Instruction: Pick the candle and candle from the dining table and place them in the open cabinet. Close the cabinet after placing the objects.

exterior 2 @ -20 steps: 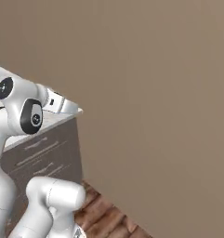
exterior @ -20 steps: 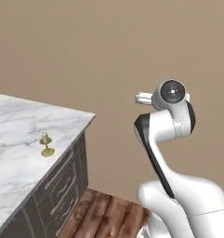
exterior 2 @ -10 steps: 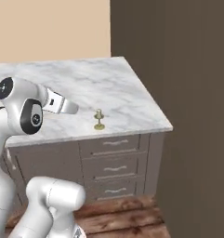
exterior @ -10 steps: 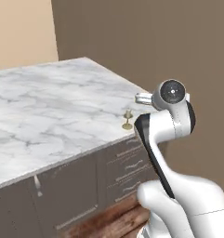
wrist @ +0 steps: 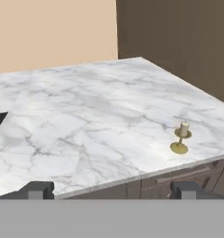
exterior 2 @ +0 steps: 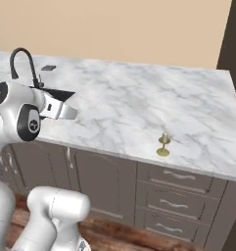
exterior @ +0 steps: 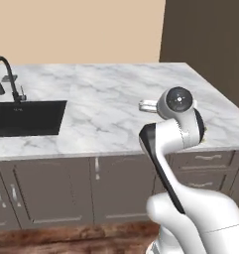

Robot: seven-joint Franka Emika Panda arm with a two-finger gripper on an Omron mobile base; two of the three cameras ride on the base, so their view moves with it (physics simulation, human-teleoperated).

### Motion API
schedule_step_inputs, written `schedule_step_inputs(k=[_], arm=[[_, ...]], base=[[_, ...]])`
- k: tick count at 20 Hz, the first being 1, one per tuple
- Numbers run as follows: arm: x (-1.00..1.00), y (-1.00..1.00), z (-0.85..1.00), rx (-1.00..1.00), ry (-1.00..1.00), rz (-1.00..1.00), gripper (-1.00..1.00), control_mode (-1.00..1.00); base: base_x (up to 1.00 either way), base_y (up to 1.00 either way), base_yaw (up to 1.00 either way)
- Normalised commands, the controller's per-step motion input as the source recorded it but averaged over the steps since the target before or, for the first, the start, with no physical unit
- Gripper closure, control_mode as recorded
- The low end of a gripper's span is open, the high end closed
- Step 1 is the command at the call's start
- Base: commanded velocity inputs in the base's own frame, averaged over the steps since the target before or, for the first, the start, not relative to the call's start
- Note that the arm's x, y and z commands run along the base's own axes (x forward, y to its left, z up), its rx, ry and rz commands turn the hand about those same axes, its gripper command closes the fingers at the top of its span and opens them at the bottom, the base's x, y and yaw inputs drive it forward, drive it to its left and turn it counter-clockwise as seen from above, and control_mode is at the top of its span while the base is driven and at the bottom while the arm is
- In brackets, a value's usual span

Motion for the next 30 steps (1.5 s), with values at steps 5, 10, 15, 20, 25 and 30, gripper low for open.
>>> schedule_step_inputs(k=[5, 10, 15, 20, 25, 30], arm=[[0.00, 0.00, 0.00, 0.00, 0.00, 0.00, -1.00, 1.00], [0.00, 0.00, 0.00, 0.00, 0.00, 0.00, -1.00, 1.00], [0.00, 0.00, 0.00, 0.00, 0.00, 0.00, -1.00, 1.00], [0.00, 0.00, 0.00, 0.00, 0.00, 0.00, -1.00, 1.00], [0.00, 0.00, 0.00, 0.00, 0.00, 0.00, -1.00, 1.00], [0.00, 0.00, 0.00, 0.00, 0.00, 0.00, -1.00, 1.00]], base=[[0.60, -0.02, 0.30], [0.48, -0.21, 0.07], [0.41, -0.19, -0.12], [0.43, 0.00, -0.25], [0.15, -0.03, -0.11], [0.00, 0.00, 0.00]])
